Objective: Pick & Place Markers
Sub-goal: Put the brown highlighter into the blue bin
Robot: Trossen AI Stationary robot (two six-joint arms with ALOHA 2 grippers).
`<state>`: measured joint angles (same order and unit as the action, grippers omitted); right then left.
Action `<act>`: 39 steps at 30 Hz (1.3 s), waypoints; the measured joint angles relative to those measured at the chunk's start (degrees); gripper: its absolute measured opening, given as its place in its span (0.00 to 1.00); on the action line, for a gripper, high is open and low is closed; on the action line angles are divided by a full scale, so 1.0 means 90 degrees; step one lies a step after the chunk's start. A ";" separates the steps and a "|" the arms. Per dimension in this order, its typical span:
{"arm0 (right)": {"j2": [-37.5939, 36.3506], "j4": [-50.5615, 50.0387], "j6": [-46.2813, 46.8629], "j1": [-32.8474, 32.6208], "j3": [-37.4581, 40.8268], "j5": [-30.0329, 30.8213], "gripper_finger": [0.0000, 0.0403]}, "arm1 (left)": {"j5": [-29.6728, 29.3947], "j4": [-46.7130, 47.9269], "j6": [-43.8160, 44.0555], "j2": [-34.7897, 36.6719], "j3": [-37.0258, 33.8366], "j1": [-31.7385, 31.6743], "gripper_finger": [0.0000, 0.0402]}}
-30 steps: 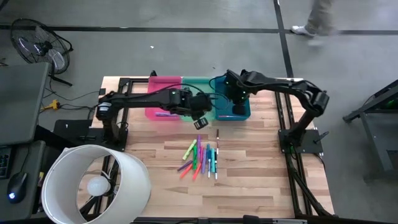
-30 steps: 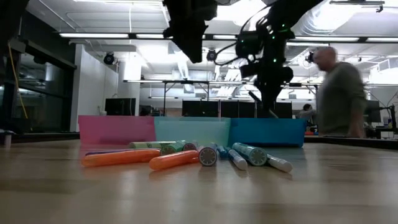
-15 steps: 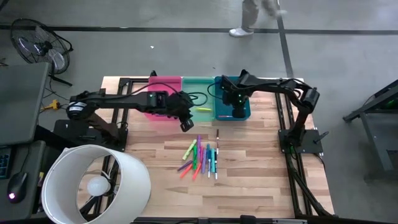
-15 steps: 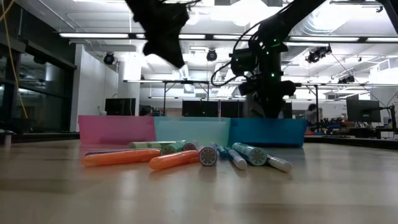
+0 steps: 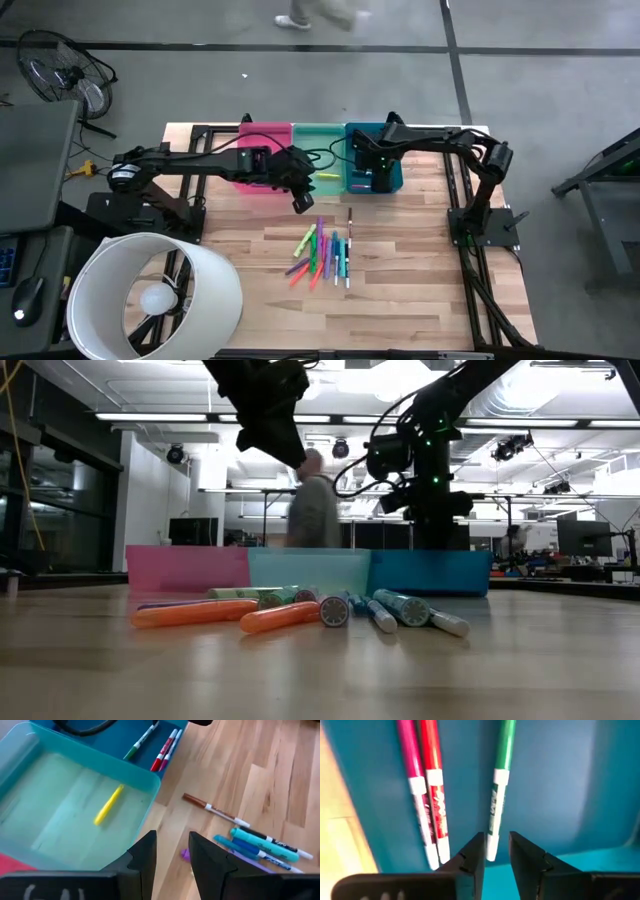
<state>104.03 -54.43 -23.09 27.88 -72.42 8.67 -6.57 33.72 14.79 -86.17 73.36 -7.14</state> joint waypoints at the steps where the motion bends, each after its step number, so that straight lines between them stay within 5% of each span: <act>1: -0.0010 -0.0006 0.0161 -0.0019 0.0001 0.0100 0.19 | -0.0015 0.0029 -0.0010 0.0000 0.0000 0.0000 0.28; 10: -0.0075 -0.0828 0.3322 -0.0047 -0.0540 -0.0003 0.19 | 0.0112 0.0004 -0.0576 -0.0002 0.0000 -0.0005 0.28; 18: -0.0623 -0.0468 0.4528 -0.0422 -0.1020 0.0109 0.20 | 0.0272 0.0056 -0.1081 0.0423 -0.0146 -0.0005 0.28; 31: -0.1623 -0.0258 0.6717 -0.1404 -0.1030 0.0528 0.21 | 0.1333 -0.2597 -0.0582 0.3007 -0.3276 -0.0585 0.28; 39: -0.1342 -0.0228 0.8591 -0.2351 -0.1030 0.0706 0.36 | 0.2314 -0.4465 -0.0613 0.3631 -0.4428 -0.0583 0.28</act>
<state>91.95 -56.49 54.24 6.71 -81.69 15.03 14.25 -6.47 9.27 -53.49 33.51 -12.38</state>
